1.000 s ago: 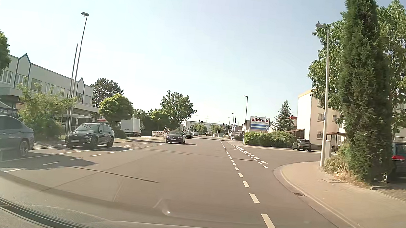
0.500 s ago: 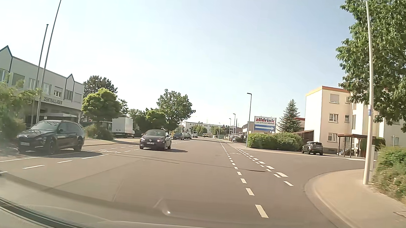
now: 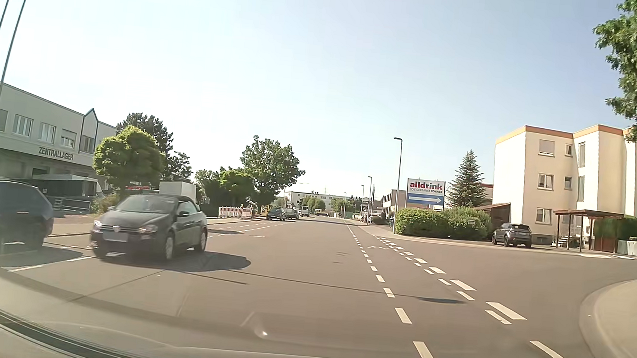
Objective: Follow the waypoints while adhering to traffic rules and regulations
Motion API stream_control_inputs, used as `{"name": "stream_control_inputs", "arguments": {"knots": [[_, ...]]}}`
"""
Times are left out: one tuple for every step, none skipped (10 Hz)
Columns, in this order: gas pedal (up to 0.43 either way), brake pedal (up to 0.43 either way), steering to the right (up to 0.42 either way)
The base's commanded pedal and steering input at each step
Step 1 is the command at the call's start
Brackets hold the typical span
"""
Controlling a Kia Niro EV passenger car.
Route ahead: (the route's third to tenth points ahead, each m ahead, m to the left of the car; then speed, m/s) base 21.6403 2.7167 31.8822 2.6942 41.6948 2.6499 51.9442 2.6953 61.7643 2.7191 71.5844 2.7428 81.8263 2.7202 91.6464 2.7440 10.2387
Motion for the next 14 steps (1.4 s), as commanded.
{"name": "stream_control_inputs", "arguments": {"knots": [[0.138, 0.018, 0.0], [0.138, 0.012, 0.0], [0.138, 0.018, 0.0], [0.138, 0.018, 0.0], [0.138, 0.018, 0.001], [0.138, 0.018, 0.002], [0.138, 0.012, 0.001], [0.138, 0.018, 0.001], [0.138, 0.012, 0.001], [0.138, 0.018, 0.001], [0.138, 0.018, 0.001], [0.138, 0.018, 0.002], [0.138, 0.012, 0.001], [0.138, 0.018, 0.001]]}}
